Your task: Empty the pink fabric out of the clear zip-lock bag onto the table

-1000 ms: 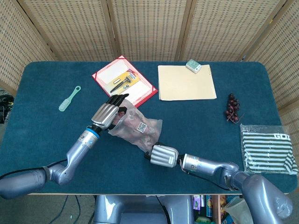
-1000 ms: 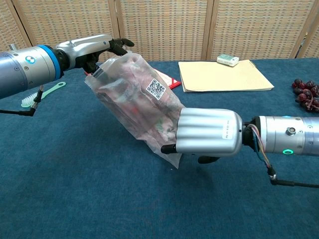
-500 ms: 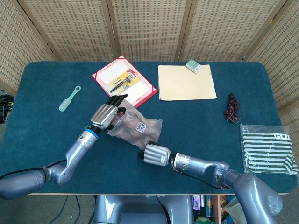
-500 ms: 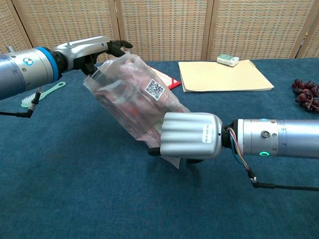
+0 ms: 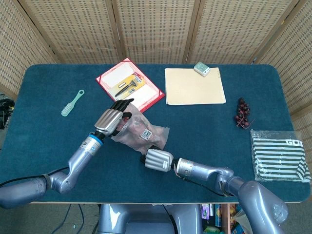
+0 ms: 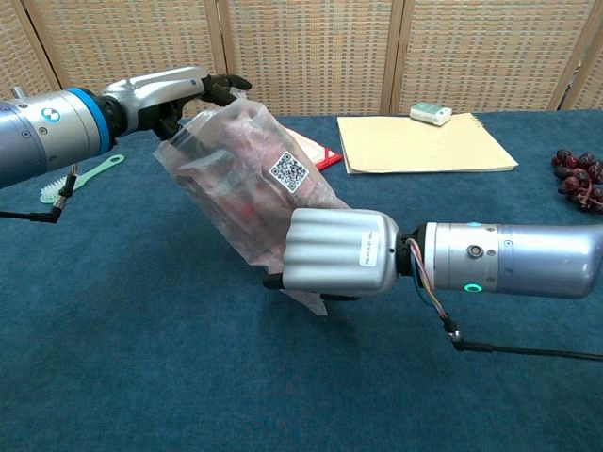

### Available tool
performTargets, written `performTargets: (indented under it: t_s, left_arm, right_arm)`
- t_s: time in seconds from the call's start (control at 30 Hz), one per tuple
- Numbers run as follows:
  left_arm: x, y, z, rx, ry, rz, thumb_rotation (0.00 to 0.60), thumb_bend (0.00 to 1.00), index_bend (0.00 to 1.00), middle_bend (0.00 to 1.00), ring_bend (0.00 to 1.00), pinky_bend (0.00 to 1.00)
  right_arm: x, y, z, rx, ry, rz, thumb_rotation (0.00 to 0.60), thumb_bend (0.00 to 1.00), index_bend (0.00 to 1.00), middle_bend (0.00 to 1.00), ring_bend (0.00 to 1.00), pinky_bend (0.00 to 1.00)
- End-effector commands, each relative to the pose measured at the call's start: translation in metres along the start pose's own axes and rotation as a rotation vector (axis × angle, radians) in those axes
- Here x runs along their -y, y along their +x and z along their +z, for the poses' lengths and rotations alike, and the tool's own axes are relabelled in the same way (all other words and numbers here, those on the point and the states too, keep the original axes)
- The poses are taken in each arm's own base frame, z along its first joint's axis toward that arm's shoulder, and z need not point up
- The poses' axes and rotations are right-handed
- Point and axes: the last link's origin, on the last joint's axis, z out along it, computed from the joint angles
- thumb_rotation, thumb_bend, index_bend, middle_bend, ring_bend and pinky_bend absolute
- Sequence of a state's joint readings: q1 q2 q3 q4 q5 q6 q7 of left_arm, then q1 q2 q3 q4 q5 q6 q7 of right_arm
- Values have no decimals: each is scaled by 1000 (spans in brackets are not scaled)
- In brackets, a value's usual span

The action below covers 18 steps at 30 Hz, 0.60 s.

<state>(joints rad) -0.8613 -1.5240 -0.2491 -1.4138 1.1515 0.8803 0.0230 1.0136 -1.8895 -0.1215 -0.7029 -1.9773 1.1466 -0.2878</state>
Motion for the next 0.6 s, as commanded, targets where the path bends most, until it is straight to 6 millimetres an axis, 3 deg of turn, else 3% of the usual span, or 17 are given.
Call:
performTargets:
  t_s: [0.03, 0.23, 0.4, 0.6]
  left_arm:
    - [1, 0, 0, -1, 1, 0, 600, 574, 687, 0, 0, 0]
    - [3, 1, 0, -3, 4, -2, 600, 573, 687, 0, 0, 0]
    - [5, 1, 0, -3, 8, -4, 600, 574, 687, 0, 0, 0]
    - [6, 2, 0, -6, 9, -7, 600, 574, 687, 0, 0, 0]
  right_arm:
    - [1, 0, 1, -1, 0, 4, 600, 469, 401, 864, 812, 1000]
    - [2, -1, 2, -3, -2, 5, 600, 476, 542, 867, 813, 1000]
    - [2, -3, 2, -3, -3, 8, 600, 584, 665, 871, 815, 1000]
    - [2, -3, 0, -5, 4, 5, 600, 629, 716, 871, 816, 1000]
